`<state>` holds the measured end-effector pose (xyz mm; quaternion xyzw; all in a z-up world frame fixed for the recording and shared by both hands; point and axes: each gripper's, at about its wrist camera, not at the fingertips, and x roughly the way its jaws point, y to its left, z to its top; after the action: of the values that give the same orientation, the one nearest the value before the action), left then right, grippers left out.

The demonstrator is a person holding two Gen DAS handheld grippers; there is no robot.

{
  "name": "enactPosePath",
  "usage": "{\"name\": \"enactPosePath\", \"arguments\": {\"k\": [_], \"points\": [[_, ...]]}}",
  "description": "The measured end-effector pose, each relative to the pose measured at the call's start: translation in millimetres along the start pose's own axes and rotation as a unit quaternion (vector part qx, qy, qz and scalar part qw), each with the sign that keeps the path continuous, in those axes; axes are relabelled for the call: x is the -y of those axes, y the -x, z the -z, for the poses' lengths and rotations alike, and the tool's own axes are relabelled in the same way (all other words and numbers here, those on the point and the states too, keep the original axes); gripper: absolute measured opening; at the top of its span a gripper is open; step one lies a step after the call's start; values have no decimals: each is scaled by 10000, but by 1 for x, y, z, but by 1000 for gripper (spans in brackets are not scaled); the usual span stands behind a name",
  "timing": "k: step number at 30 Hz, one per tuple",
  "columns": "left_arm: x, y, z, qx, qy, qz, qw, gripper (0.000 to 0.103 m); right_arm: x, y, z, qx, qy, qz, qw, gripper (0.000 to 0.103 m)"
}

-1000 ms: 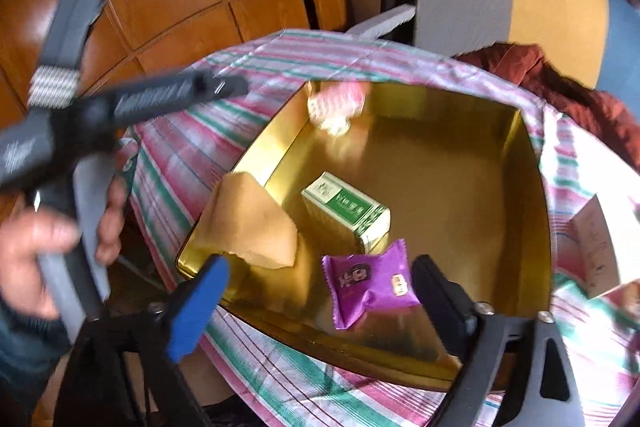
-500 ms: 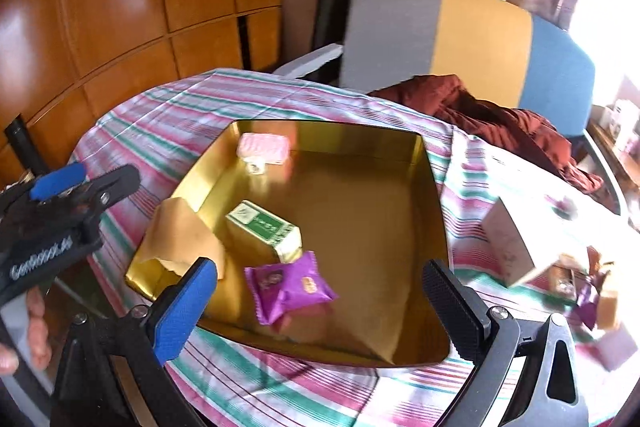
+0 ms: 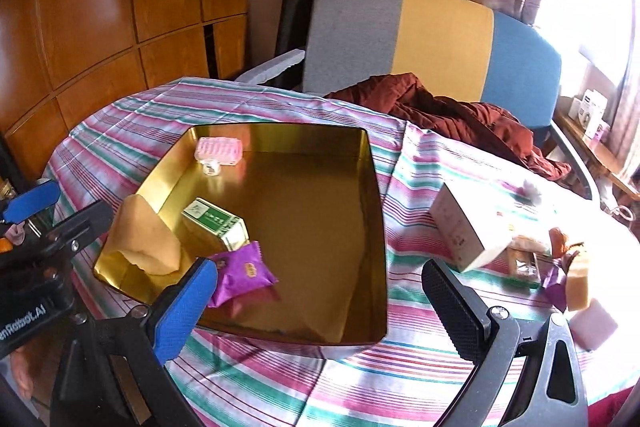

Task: Organize objects
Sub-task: 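Open both tools to drop the roller and packet into the tray, then move the left tool toward the white box while the right tool approaches the eraser sponge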

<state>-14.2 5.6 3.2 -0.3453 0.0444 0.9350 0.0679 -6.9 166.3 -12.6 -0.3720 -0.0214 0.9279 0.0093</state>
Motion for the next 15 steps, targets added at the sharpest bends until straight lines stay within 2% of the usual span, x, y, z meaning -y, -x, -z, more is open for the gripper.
{"name": "enactPosePath", "arguments": {"k": [15], "points": [[32,-1,2,-98,-370,244,9990,81,55,3,9,-43,-460,458,9979,103]]}}
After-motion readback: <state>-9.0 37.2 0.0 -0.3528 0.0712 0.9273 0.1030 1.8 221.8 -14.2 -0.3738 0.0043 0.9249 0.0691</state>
